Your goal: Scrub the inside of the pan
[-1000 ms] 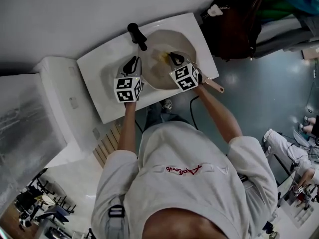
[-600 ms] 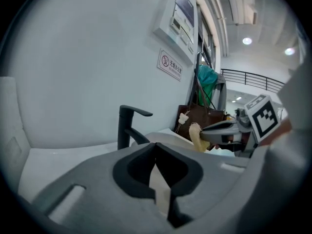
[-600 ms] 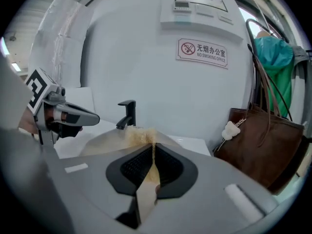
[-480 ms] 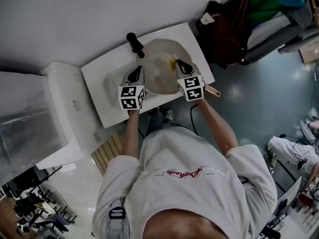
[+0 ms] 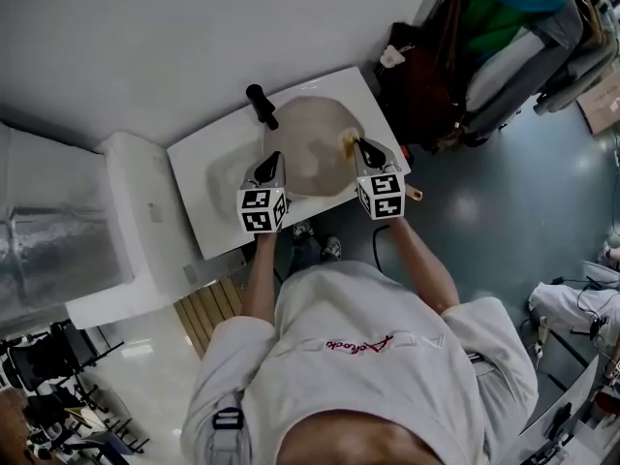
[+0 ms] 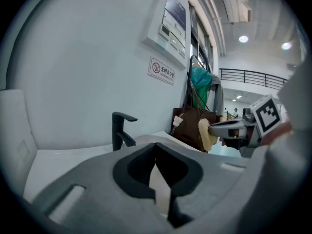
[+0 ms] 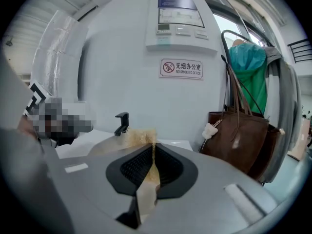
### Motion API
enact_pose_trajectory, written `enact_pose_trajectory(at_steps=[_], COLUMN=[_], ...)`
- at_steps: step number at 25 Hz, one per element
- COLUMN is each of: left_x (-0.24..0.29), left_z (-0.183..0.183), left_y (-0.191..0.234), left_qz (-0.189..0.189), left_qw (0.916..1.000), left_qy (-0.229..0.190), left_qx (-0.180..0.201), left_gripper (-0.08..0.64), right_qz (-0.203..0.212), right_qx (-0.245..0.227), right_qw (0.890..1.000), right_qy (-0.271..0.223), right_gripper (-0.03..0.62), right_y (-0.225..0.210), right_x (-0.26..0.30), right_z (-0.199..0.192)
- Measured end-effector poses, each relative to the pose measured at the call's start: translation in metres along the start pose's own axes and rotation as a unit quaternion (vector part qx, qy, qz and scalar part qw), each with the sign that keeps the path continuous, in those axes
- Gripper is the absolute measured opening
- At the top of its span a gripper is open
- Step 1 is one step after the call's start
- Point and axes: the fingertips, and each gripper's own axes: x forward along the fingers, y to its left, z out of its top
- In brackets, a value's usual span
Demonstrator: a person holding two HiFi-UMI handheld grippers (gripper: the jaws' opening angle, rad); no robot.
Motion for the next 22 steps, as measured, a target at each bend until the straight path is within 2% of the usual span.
enact_pose_trajectory(at_steps=[9,15,22], left_x=[-0.016,-0.035,-0.051], left_z=[0.02,0.038,0.05], left_y=[-0.02,-0.03,-0.016], left_qz=[0.0,-0.001,0.019], left_qw=[0.9995,0.9978,0.9963], left_qy=[-0.026,-0.059,-0.075], left_qx=[0.016,0.031,0.036], left_gripper=[0.0,0.0,0.0], right_qz=[-0.024,-0.02,-0.025], right_qx=[-0.016,0.003,0.023], right_qw=[0.999,0.997,0.994], right_qy=[-0.045,-0.079,-0.099], right_gripper=[0.026,0.026,0.026], right_y=[-0.017,-0.02,-0.026], right_x=[-0.034,-0.064,-0.082], right_z=[0.023,0.038,0.046])
